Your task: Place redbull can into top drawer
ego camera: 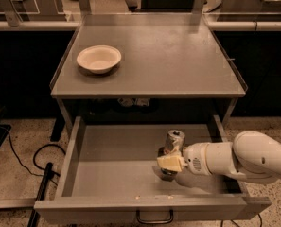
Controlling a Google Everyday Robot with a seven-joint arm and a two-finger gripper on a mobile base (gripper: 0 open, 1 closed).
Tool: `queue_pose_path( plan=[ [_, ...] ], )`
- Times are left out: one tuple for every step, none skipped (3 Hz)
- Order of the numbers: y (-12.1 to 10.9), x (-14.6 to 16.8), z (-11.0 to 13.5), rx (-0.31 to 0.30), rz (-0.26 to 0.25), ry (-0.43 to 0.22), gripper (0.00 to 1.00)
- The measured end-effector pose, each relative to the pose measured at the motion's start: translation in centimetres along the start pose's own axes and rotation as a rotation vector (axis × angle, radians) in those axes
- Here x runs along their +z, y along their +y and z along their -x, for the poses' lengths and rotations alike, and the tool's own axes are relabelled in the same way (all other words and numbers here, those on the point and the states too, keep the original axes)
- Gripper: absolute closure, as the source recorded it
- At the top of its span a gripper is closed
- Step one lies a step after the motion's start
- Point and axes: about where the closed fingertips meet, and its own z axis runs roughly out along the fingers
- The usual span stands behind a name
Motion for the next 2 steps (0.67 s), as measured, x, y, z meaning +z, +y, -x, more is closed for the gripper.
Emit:
queue_pose_path(
  plan=[
    [0.0, 0.0, 0.0, 0.001, 0.001, 0.000, 1.00],
    [-0.1, 1.5, -1.0, 0.038, 0.028, 0.005, 1.00]
  ],
)
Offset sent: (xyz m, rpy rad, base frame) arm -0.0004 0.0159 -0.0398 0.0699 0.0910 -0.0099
